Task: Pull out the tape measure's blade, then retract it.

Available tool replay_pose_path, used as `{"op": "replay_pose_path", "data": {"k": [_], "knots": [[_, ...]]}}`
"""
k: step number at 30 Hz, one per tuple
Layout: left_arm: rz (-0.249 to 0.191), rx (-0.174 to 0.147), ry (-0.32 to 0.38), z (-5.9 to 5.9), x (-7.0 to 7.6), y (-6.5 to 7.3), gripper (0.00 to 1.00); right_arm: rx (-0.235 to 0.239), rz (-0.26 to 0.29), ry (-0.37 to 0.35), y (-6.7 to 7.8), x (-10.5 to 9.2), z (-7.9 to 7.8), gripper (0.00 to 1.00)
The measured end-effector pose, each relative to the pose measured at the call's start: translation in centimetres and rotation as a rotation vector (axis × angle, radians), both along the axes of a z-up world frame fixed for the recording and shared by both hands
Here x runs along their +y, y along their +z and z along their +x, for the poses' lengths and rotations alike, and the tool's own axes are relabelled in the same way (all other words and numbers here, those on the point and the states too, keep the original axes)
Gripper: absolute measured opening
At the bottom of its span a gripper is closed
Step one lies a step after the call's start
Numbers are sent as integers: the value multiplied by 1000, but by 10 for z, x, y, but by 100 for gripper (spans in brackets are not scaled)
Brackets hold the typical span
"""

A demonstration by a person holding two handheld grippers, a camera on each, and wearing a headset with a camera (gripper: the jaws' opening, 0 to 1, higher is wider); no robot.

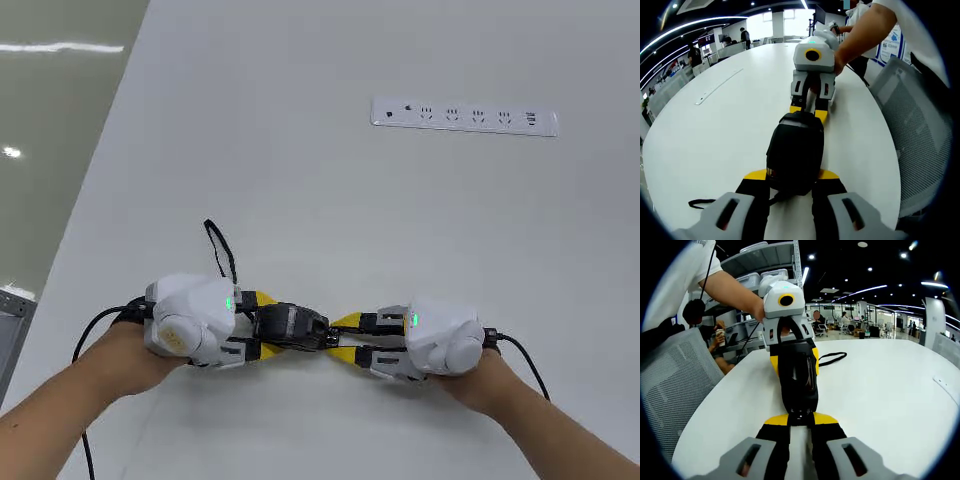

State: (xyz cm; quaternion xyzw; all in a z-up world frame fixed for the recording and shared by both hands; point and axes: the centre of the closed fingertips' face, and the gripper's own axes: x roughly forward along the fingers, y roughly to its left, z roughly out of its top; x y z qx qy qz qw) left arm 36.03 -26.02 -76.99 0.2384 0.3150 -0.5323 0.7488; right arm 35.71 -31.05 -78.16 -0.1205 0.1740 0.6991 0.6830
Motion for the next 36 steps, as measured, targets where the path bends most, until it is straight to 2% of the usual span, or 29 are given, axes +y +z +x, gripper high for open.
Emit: {"op": "replay_pose_path", "data": {"k": [5, 10, 18, 26, 27, 33, 36], "knots": [[1, -1, 0, 0, 0, 0, 28, -10, 2, 2, 0, 0, -1, 14], [3, 0, 3, 0, 0, 0, 28, 14, 7, -12, 1, -1, -1, 13], [2, -1, 1, 0, 0, 0, 28, 10, 14, -25, 2, -2, -1, 12], [0, -1, -1, 0, 0, 0, 28, 48, 22, -35, 3, -2, 0, 11], [0, 0, -6, 0, 0, 0, 28, 77, 28, -37, 3, -2, 0, 12], [1, 0, -7, 0, 0, 0, 28, 56, 26, -26, 2, -2, -1, 12], [2, 2, -8, 0, 0, 0, 28, 90, 30, -29, 2, -3, -1, 12]]}}
